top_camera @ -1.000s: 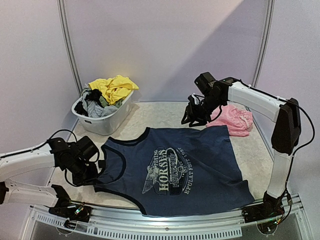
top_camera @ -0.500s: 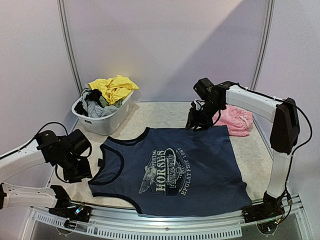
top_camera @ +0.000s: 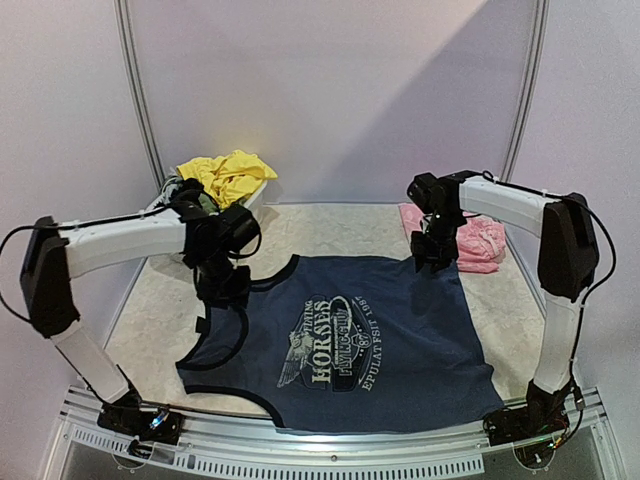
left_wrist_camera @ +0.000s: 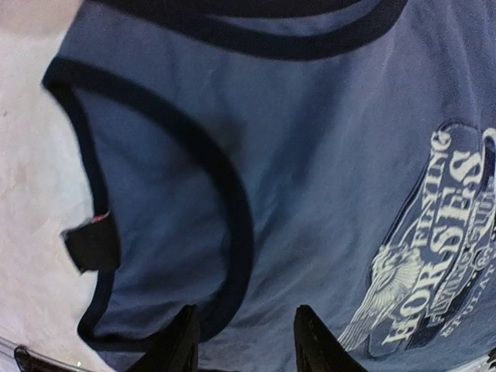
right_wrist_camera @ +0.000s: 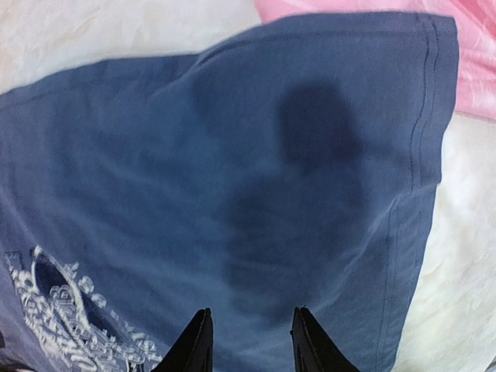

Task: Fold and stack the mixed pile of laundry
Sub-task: Move the flattened tank top to the center of the board.

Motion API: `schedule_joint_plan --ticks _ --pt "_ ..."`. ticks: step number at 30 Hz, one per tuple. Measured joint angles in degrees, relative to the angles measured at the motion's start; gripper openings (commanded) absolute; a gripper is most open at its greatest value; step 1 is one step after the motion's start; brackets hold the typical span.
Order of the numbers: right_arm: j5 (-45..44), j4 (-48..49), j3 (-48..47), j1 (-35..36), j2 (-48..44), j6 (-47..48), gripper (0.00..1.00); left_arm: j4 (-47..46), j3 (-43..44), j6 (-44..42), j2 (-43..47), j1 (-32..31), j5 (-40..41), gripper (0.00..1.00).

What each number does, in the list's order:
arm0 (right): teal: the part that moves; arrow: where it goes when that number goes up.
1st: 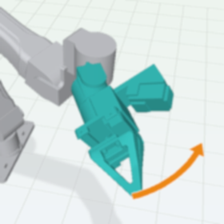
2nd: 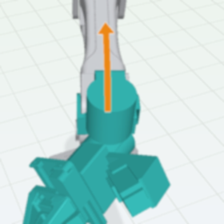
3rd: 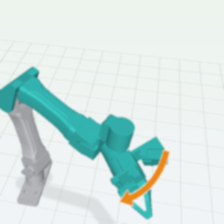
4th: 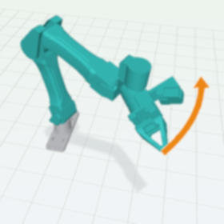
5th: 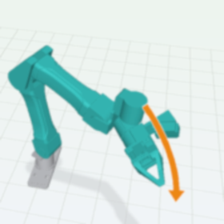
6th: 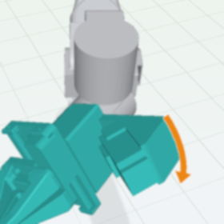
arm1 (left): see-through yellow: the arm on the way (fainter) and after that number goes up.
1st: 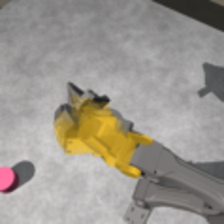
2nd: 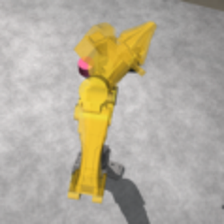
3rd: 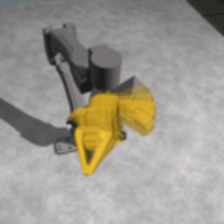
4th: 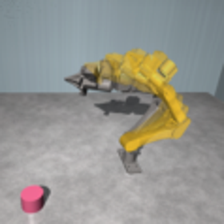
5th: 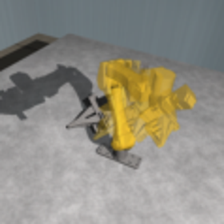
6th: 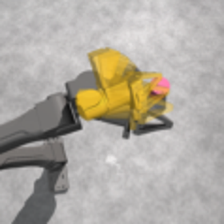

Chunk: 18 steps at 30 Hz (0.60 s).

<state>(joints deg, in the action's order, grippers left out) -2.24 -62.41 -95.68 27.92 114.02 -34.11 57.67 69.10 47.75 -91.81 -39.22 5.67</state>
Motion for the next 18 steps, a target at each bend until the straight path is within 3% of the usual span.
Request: schedule_joint_plan --ticks 10,18 --pt "1.55 2.25 -4.76 -4.48 12.98 2.03 0.33 -3.54 16.37 -6.73 -25.92 3.72 -4.00 0.39" --pt "3.43 0.98 -15.13 -5.14 20.33 2.25 0.32 -1.75 21.29 -9.18 -31.50 6.38 -5.03 0.38"
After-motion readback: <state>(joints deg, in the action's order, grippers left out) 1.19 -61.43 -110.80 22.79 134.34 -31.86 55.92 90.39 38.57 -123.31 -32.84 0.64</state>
